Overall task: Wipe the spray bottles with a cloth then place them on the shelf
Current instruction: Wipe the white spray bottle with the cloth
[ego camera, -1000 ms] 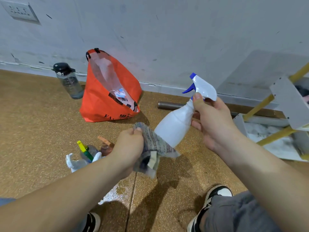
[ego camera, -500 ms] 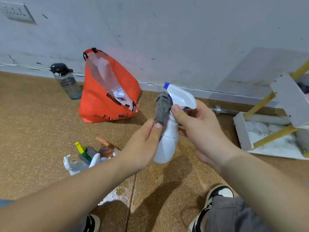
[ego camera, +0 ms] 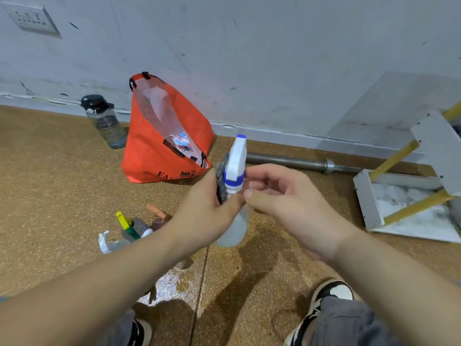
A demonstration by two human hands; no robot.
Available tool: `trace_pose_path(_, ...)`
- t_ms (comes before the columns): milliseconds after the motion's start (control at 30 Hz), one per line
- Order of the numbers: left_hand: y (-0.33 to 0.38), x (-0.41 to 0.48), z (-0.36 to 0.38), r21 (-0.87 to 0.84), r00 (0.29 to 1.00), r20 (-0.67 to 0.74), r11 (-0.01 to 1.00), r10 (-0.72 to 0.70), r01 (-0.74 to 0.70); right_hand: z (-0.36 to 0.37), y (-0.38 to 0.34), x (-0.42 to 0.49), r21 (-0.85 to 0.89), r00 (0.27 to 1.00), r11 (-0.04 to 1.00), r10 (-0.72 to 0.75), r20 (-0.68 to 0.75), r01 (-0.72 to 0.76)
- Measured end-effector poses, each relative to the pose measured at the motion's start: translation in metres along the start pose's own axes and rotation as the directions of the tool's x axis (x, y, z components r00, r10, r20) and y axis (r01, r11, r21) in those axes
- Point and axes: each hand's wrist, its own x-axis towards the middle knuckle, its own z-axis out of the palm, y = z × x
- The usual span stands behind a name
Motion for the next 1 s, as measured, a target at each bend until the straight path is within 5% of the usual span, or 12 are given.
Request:
trace_pose_path(133, 0.01, 0.007, -0.017, -0.073, 0.963, 0.264, 0.994, -0.054, 0.076, -0.016, -0.008, 0.018, -0.081, 0.986, 0.996, -0.051, -0.156, 0.039)
trace_pose_path(233, 0.017, 0.007, -0.026, -0.15, 0.921, 0.383, 0.979, -0.069, 0.135, -0.021, -0.011, 0.021, -0.054, 0.999, 0.998, -0.031, 0.022, 0.032)
trace_pose_path(400, 0.02, 0.008, -0.035, -0.158, 0.876, 0.48, 0.977, -0.05, 0.143, -0.025, -0.011, 0.02, -0.059, 0.996, 0.996, -0.057, 0.072, 0.062)
trace_pose_path(633, 0.02, 0.008, -0.026, -0.306, 0.918, 0.387, 0.927, -0.088, 0.218, -0.024, -0.008, 0.023, 0.085, 0.995, 0.993, -0.073, -0.073, 0.079)
trace_pose_path(833, 0.021, 0.006, -0.013, -0.445, 0.94, 0.255, 0.836, -0.226, 0.321, -0.022, 0.006, 0.024, -0.359, 0.962, 0.913, -0.25, -0.113, 0.196)
trace_pose_path(1000, 0.026, 0.008, -0.005, -0.501, 0.954, 0.159, 0.812, -0.254, 0.3, -0.023, 0.004, 0.025, -0.437, 0.94, 0.877, -0.299, -0.164, 0.202)
